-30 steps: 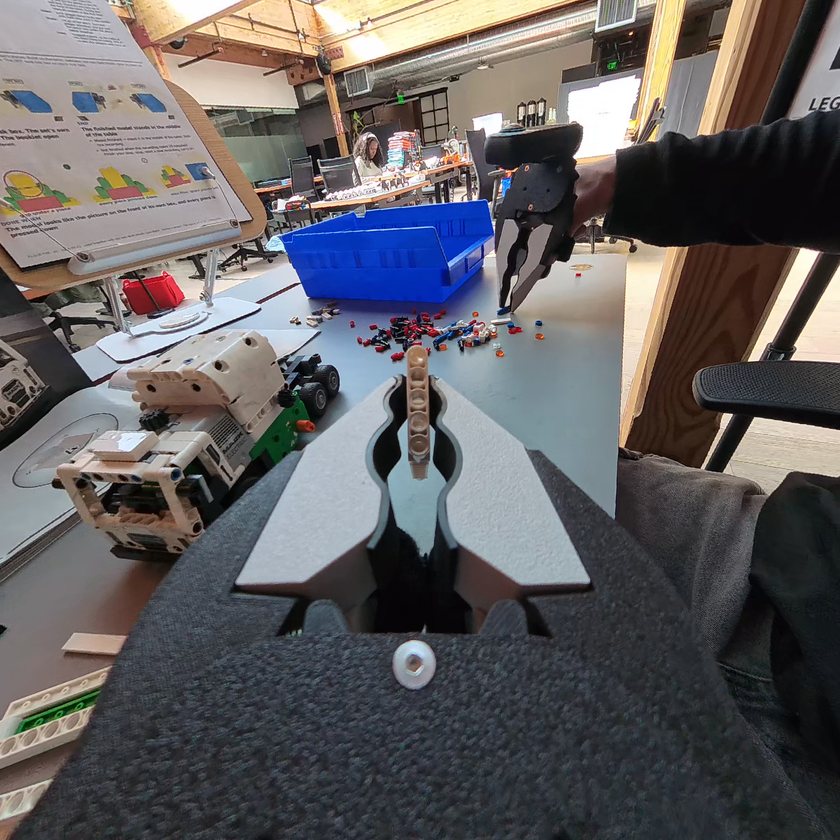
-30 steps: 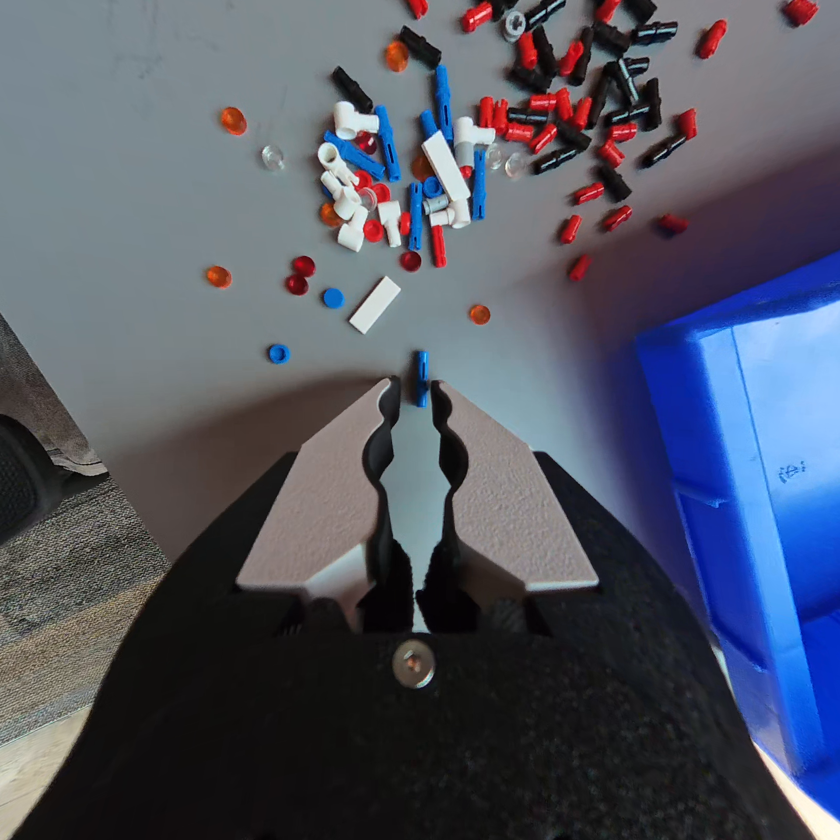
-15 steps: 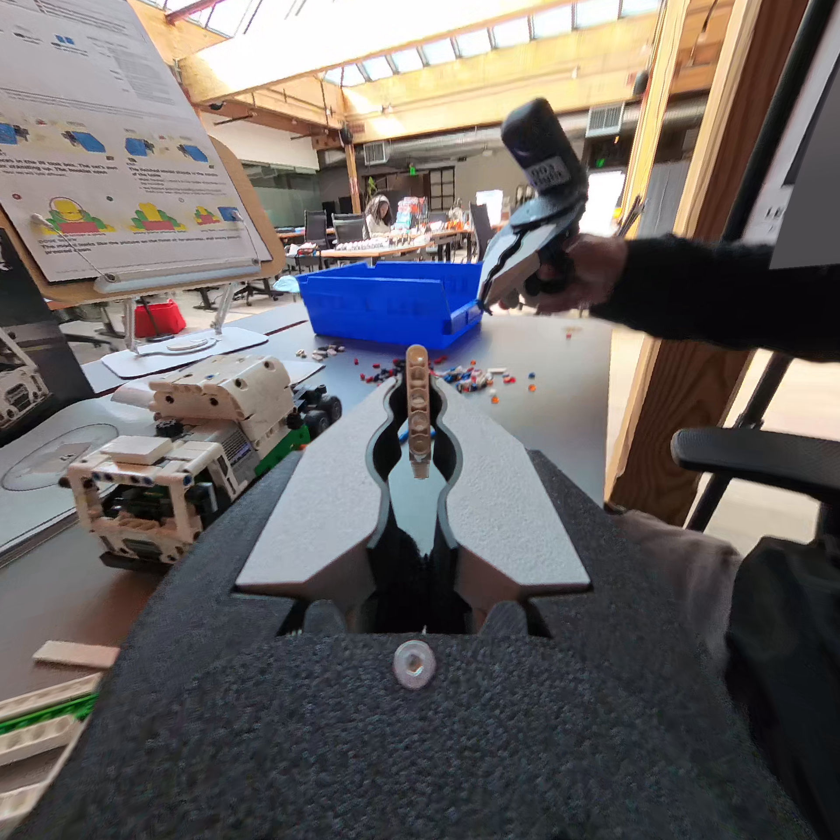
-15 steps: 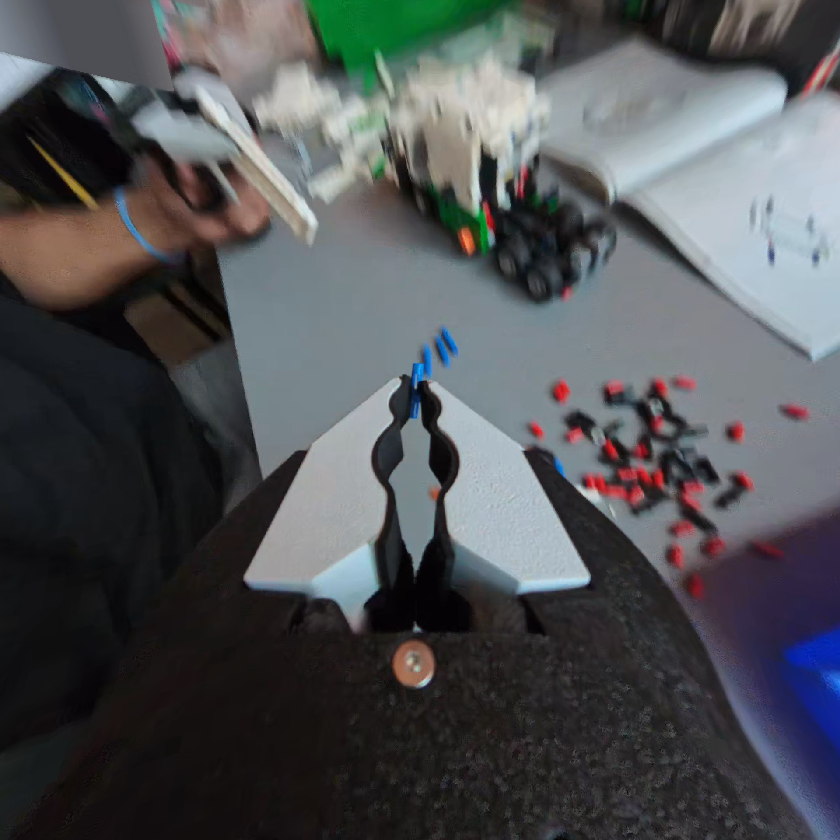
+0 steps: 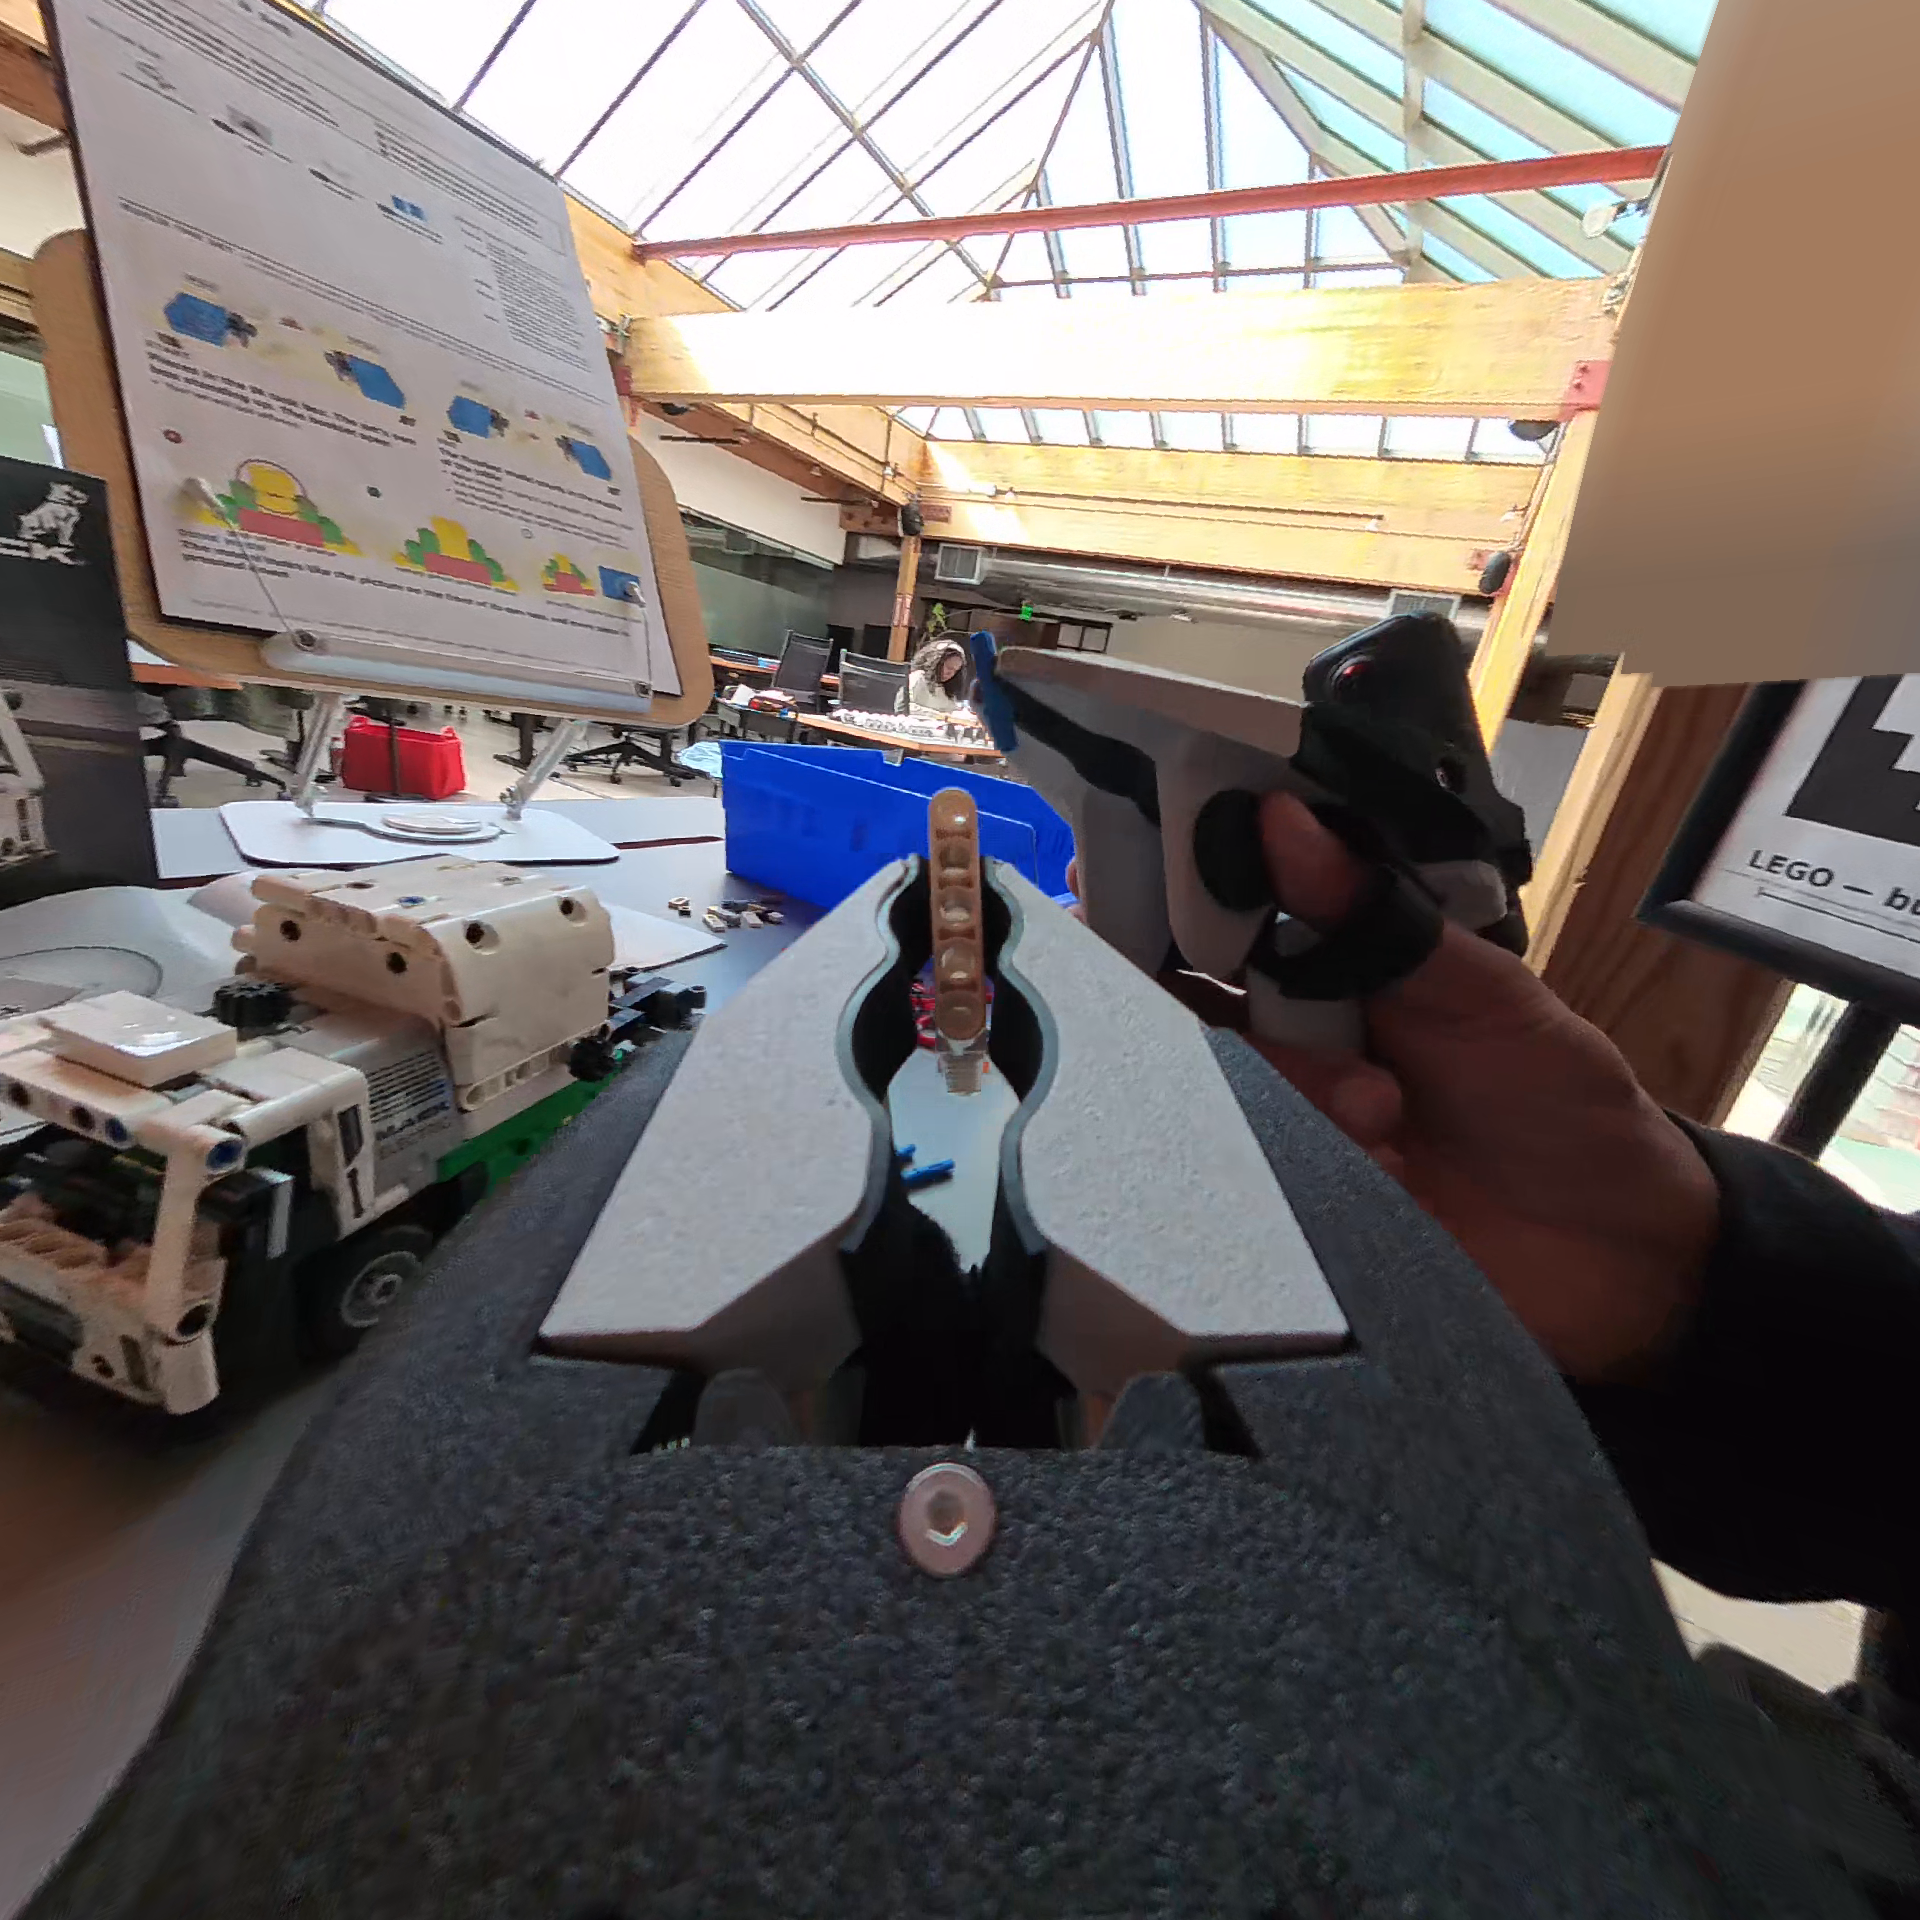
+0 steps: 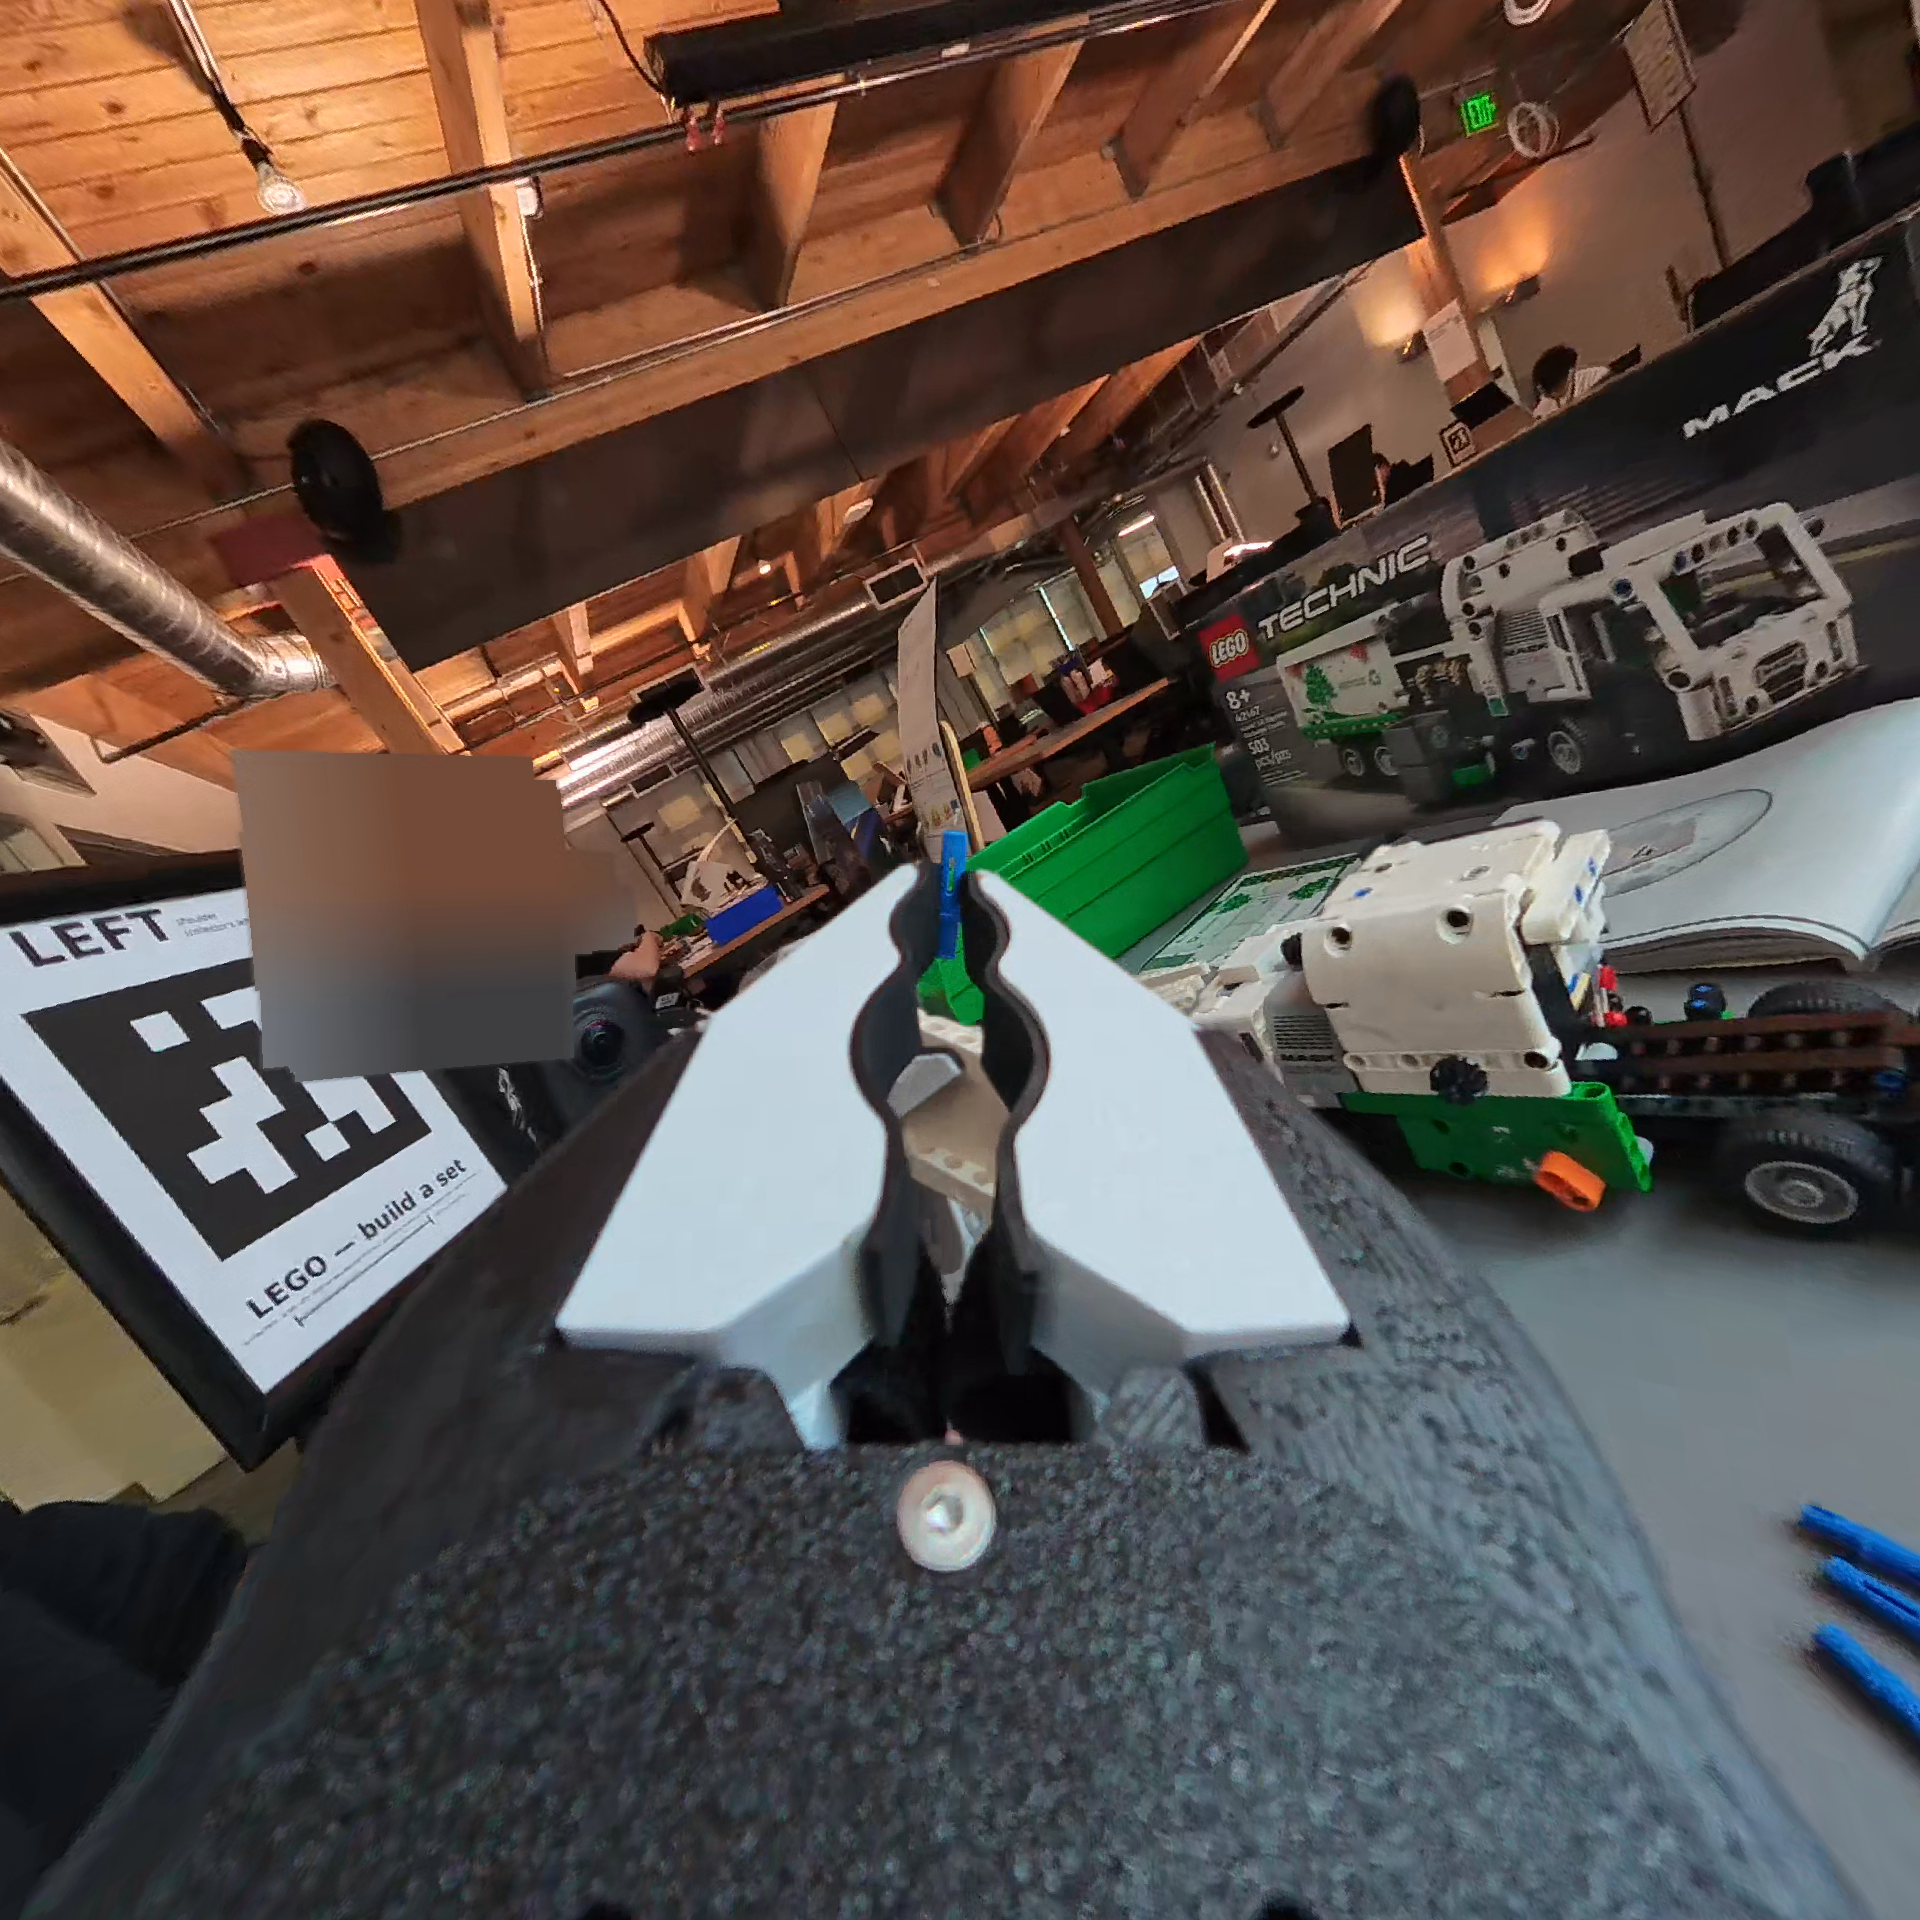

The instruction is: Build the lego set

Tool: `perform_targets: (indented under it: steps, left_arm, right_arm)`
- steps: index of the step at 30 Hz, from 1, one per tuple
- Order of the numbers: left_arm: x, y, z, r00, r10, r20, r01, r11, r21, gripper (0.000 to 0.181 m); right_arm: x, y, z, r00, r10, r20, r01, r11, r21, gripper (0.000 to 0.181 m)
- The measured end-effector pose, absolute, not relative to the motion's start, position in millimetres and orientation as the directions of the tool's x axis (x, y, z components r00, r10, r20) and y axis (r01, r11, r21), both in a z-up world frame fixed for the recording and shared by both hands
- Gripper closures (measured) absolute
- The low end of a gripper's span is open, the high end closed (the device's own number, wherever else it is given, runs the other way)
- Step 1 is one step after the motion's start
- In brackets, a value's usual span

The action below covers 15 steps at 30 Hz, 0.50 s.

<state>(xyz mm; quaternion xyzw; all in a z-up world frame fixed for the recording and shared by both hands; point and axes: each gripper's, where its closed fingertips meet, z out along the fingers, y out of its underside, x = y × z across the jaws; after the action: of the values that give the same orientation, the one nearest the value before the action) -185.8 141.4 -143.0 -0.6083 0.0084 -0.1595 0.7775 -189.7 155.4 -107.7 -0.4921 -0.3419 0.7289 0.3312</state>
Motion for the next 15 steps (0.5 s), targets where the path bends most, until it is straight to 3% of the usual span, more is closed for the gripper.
perform_targets:
  steps: [15]
  left_arm:
    - [-193.2,154.1,-149.7,0.992,-0.098,0.082,0.100,0.190,-0.977,0.175]
  right_arm:
    - [-206.8,151.7,-128.4,-0.270,0.835,-0.479,-0.161,-0.530,-0.833,0.178]
